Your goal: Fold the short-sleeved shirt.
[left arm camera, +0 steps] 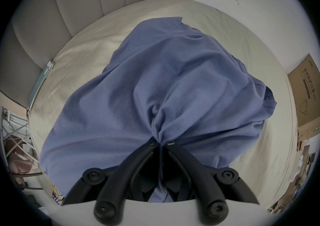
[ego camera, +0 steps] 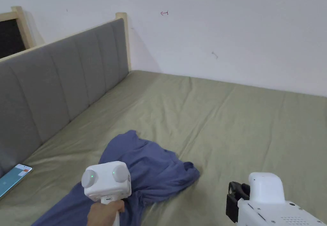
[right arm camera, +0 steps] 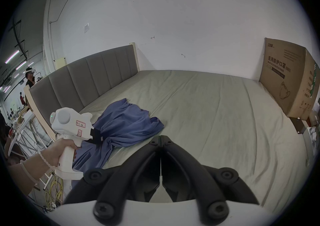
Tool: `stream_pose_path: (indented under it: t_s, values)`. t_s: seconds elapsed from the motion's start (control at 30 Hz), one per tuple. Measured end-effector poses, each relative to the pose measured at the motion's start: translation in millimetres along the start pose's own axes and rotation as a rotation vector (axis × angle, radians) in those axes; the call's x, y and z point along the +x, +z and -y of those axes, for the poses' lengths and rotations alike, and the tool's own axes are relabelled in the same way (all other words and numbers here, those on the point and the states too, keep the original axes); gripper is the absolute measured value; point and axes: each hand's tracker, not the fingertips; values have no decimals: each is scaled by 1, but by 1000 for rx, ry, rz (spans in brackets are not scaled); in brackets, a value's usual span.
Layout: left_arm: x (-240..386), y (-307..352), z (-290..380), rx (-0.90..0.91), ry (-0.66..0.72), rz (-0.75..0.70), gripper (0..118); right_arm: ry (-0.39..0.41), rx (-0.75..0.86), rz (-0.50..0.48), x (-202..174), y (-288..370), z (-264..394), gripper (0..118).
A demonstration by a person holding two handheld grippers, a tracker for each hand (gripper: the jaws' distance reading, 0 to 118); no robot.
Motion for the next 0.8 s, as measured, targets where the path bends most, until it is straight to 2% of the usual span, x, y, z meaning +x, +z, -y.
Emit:
stream_pose_path:
  t_s: [0.07,0.1,0.17,0.33,0.43,0.53,0.7,0.8]
  values:
    - [-3,8,-5,-4,47,19,2,-16,12,15,8,6,-2,0]
    - [-5,17,-7,12,97,48,2,-22,20,25,13,9,-4,0]
    - [-5,35,-15,38,113,128,2,-36,38,57,25,15,-6,0]
    - [29,86,-33,139,22,160,2,-150,87,117,61,34,-14,0]
    - [65,116,-36,192,9,273,2,-130,135,203,80,53,-21,0]
    - [118,151,-32,265,-114,357,2,-134,182,260,100,77,-27,0]
    - [214,215,-6,328,-286,585,2,-215,270,356,138,126,-36,0]
    - [266,240,30,343,-409,694,2,-204,306,448,155,153,-35,0]
